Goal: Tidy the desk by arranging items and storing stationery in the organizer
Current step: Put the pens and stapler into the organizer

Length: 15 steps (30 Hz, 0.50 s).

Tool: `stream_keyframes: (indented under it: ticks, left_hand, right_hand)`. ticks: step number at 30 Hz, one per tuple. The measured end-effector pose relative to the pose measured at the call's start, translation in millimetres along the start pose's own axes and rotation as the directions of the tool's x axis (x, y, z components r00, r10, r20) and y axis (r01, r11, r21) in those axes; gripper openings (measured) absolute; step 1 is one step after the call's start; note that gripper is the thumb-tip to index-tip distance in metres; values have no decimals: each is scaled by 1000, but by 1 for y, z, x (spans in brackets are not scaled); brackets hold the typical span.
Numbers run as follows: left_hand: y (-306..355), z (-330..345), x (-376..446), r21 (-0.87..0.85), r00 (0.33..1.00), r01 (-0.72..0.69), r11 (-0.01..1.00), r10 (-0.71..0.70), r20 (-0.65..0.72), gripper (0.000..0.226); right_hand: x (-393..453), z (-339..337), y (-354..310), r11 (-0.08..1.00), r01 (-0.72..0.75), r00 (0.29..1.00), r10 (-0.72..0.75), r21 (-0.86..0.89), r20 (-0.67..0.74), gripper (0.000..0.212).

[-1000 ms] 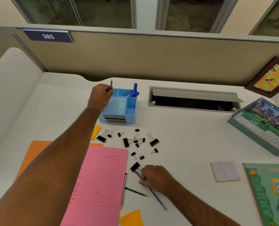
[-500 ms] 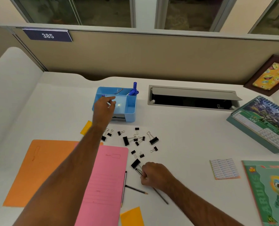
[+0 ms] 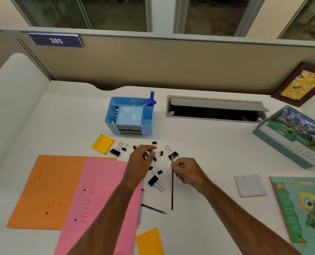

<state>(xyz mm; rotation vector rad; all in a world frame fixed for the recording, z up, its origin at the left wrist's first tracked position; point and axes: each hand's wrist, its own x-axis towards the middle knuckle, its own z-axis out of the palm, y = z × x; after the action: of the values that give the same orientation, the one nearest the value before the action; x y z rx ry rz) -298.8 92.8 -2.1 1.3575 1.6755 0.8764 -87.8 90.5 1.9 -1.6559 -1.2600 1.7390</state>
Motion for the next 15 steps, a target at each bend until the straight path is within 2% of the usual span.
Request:
stream_keyframes:
  ticks: [3, 6, 9, 13, 15]
  left_hand:
    - [-4, 7, -17, 23, 994, 22, 999, -25, 109, 21]
    - [-1, 15, -34, -93, 960, 126, 988, -98, 263, 22]
    - [9, 25, -49, -183, 935, 144, 972, -73, 346, 33]
    - [29, 33, -54, -400, 966, 234, 886, -164, 202, 28]
    - [34, 34, -49, -402, 970, 239, 884, -201, 136, 19]
  right_hand:
    - [0, -9, -6, 982, -12, 998, 22, 187, -53, 19]
    - [3, -14, -4, 914, -15, 992, 66, 405, -112, 20]
    - [2, -14, 2, 824, -34, 982, 134, 566, -136, 14]
    - [-3, -6, 9, 712, -84, 972, 211, 697, -99, 7]
    - [-5, 0, 10, 651, -108, 970, 233, 751, -63, 6]
